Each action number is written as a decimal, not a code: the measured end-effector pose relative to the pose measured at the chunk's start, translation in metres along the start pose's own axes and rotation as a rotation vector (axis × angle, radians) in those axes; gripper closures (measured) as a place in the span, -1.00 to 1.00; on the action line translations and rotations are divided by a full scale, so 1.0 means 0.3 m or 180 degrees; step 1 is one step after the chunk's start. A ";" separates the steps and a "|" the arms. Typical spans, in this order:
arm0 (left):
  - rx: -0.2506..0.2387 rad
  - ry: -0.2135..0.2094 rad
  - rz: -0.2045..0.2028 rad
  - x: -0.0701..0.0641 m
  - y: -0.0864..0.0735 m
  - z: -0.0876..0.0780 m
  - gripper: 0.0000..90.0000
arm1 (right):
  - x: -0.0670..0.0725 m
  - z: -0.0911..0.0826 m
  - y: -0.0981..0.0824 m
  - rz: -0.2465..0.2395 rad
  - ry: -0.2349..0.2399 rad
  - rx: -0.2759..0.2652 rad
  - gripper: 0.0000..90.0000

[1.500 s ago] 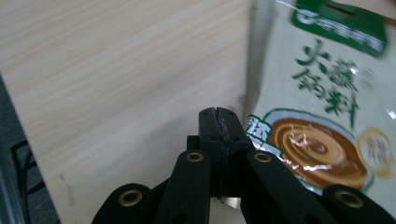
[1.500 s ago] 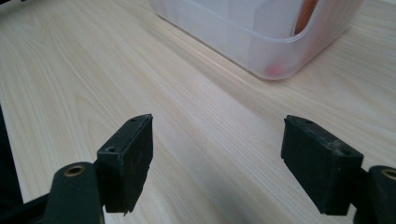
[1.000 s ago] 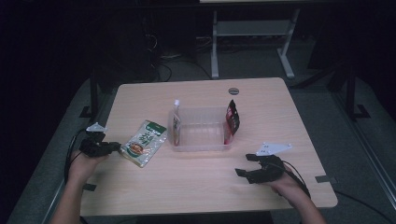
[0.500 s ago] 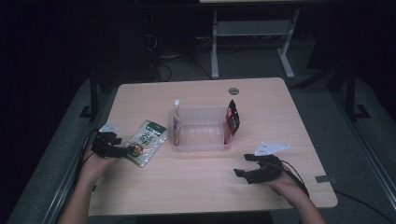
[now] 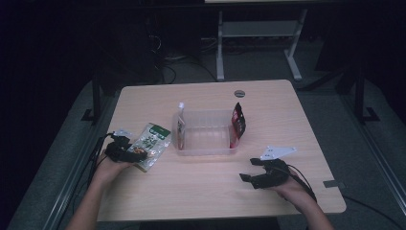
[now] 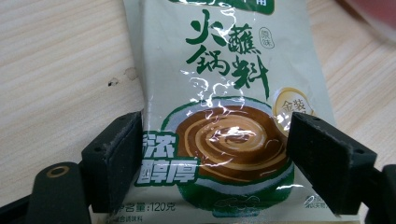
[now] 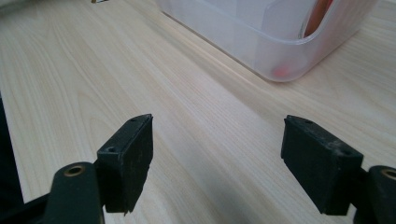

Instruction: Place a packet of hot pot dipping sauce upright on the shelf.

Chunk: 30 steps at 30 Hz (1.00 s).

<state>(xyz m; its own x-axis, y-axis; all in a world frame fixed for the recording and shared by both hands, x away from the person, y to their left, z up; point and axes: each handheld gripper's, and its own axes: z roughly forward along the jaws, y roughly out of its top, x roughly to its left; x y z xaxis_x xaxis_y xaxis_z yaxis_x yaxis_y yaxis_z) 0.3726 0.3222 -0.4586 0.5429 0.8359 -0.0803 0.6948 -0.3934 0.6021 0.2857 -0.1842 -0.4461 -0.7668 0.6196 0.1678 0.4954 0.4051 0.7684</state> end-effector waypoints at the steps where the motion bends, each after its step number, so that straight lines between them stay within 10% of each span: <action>1: 0.0009 0.0014 0.0006 -0.002 0.000 -0.001 -0.57 | -0.001 0.000 -0.001 -0.0017 0.0000 -0.0008 -0.45; 7: 0.0015 0.0109 0.0049 -0.016 0.003 -0.003 -0.38 | -0.001 -0.002 0.000 -0.0007 -0.0008 -0.0001 -0.45; 13: -0.0029 0.0161 0.0018 -0.005 -0.004 -0.017 0.24 | -0.001 -0.001 0.000 -0.0009 -0.0006 0.0000 -0.45; 20: -0.0070 0.0030 0.0054 -0.009 -0.005 -0.017 0.85 | 0.000 0.002 0.000 -0.0013 -0.0011 0.0006 -0.45; 30: -0.0122 -0.0298 -0.0055 0.020 -0.015 -0.040 1.00 | -0.005 -0.007 -0.001 -0.0003 -0.0025 -0.0015 -0.45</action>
<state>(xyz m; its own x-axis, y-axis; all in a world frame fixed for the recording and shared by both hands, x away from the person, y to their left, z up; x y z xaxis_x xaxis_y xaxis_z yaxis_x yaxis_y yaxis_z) 0.3670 0.3337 -0.4522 0.5739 0.8024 -0.1639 0.6869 -0.3627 0.6297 0.2857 -0.1865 -0.4453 -0.7641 0.6244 0.1622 0.4927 0.4026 0.7715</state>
